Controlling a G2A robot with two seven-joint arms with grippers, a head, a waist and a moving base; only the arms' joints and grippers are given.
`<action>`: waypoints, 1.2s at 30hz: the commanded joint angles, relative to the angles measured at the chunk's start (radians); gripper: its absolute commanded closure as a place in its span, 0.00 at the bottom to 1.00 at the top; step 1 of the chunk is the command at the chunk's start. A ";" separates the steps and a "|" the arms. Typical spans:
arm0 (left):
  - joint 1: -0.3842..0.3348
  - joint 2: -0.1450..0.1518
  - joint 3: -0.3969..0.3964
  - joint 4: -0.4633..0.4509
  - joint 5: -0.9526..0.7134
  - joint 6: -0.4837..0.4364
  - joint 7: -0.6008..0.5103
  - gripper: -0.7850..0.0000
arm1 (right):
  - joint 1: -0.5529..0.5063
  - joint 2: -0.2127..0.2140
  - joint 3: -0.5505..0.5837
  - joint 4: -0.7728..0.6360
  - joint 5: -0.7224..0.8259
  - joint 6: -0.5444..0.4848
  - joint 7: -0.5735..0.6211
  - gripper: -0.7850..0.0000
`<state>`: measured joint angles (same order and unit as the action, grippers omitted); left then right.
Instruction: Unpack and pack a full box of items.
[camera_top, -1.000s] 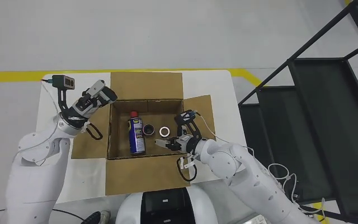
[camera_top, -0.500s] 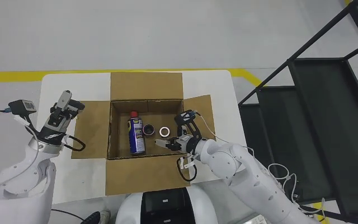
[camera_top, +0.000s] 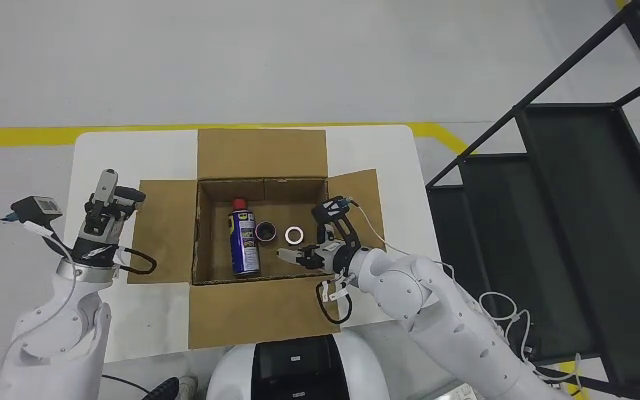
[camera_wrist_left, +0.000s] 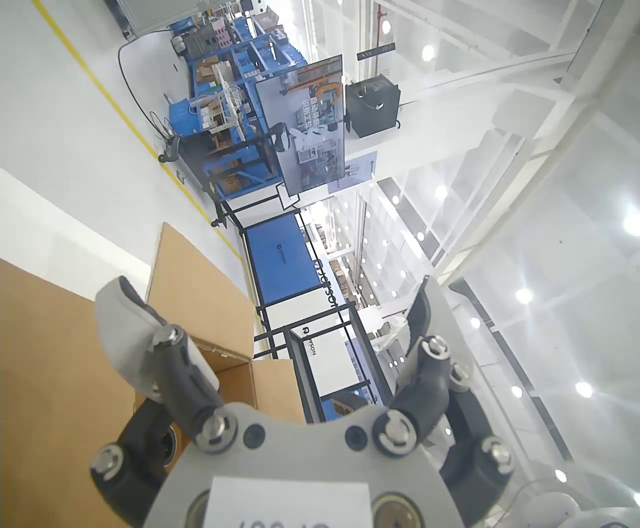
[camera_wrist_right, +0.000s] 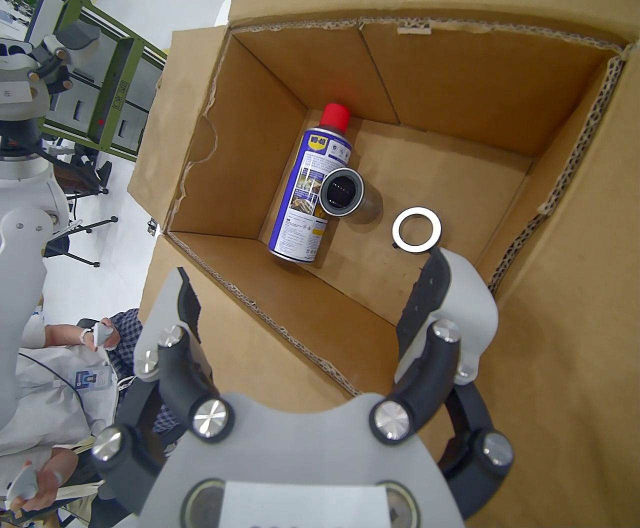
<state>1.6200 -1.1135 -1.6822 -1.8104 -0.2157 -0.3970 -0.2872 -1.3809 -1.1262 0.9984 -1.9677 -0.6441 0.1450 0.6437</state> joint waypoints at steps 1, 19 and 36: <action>0.000 0.000 0.000 0.000 0.000 0.000 0.000 0.00 | 0.002 -0.001 -0.007 -0.004 0.008 -0.013 -0.001 0.00; 0.159 -0.013 -0.150 -0.101 -0.025 0.086 0.214 0.00 | 0.399 -0.159 -0.398 0.302 -0.199 0.296 0.064 0.00; 0.212 -0.018 -0.152 -0.122 0.026 0.114 0.179 0.00 | 0.414 -0.176 -0.414 0.325 -0.198 0.313 0.052 0.00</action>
<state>1.8319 -1.1319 -1.8346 -1.9323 -0.1894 -0.2830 -0.1084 -0.9673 -1.3026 0.5841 -1.6430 -0.8419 0.4578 0.6958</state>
